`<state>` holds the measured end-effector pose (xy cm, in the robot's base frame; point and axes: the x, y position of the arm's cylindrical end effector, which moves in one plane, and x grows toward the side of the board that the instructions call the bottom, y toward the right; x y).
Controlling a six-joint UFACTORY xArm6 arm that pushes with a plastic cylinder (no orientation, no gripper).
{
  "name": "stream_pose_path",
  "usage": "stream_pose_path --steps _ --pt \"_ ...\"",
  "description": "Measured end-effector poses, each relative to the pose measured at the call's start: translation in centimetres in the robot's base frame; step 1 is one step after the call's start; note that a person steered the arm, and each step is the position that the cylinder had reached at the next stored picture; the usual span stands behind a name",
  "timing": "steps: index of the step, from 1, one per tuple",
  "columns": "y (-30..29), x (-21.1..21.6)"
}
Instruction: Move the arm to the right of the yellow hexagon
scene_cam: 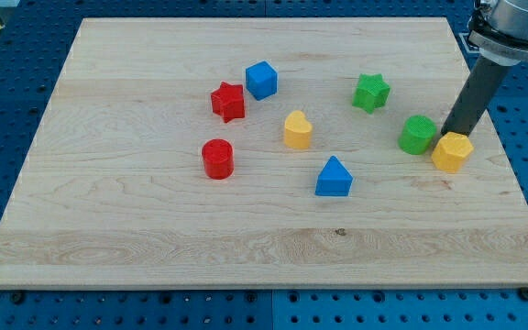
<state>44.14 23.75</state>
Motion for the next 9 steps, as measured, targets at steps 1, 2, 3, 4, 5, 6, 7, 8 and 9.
stream_pose_path --steps 1,2,3,4,5,6,7,8,9 --pt "0.0 0.9" --pt "0.0 2.2" --pt "0.0 3.6" --pt "1.4 4.6" --pt "3.5 6.2" --pt "3.5 6.5" --pt "3.5 6.5" --pt "3.4 6.9" --pt "3.1 7.9"
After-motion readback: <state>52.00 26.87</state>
